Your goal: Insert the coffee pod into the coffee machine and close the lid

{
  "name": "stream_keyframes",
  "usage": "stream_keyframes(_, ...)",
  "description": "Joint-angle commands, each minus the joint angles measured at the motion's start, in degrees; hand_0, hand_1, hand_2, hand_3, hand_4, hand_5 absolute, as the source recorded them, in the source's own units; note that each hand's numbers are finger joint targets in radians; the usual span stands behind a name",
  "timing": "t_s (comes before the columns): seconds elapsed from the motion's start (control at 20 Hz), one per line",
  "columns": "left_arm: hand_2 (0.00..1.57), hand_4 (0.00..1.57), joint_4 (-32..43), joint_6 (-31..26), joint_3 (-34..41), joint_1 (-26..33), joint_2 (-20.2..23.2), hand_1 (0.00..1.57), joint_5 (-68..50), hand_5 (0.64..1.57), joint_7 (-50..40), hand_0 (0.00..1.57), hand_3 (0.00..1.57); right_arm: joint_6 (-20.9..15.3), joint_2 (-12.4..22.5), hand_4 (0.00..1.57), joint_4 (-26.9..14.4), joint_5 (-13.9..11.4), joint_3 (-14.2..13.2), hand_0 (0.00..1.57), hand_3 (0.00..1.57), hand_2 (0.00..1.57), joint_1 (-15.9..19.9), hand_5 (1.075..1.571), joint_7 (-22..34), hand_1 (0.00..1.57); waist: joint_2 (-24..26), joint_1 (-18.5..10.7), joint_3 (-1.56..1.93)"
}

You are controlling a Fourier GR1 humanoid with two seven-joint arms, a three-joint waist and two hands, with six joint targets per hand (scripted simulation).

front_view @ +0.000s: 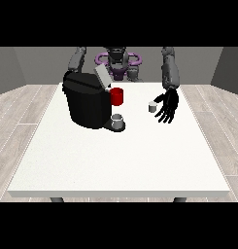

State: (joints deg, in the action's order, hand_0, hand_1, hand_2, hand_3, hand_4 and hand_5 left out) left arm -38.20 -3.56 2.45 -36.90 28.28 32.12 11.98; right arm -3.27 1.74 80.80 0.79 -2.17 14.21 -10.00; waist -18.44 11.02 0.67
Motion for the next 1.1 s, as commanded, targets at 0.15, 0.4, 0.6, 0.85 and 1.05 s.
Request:
stream_keyframes(0.15,1.23,0.00,0.9,0.0,-3.2,-1.0,-4.1,1.22,3.1,1.571,0.2,1.22,1.11,0.1,-0.4,0.32,-4.0,0.1,-0.7,0.00,0.00,0.00,-0.4,1.571,-2.8,0.00,0.0,0.6,-0.67)
stream_keyframes(0.4,1.28,0.07,1.7,2.5,-4.8,2.6,-7.1,1.29,5.0,1.571,2.5,1.29,1.11,0.8,0.5,0.36,-3.6,1.3,-1.6,0.00,0.00,0.00,-0.2,1.571,-0.3,0.00,2.5,-0.5,-0.69)
stream_keyframes(0.6,1.30,0.14,2.7,3.2,-3.6,-0.6,-7.3,1.21,5.4,1.571,0.4,1.21,1.20,1.6,2.0,0.42,-4.7,1.5,-2.5,0.00,0.00,0.00,1.1,1.571,-1.5,0.00,2.0,0.6,-0.69)
stream_keyframes(0.85,1.42,0.66,2.2,4.4,-4.1,0.0,-10.0,1.38,6.3,1.571,0.5,1.38,1.35,1.0,0.3,0.39,-5.9,2.0,-1.8,0.00,0.00,0.00,-1.5,1.571,0.7,0.00,6.2,0.2,-0.69)
stream_keyframes(1.05,1.42,0.68,2.0,3.6,-2.8,-0.6,-9.3,1.37,5.5,1.571,4.3,1.37,1.37,2.8,0.8,0.29,-9.0,3.3,-3.4,0.00,0.00,0.00,-2.7,1.571,-5.1,0.00,6.3,-1.4,-0.67)
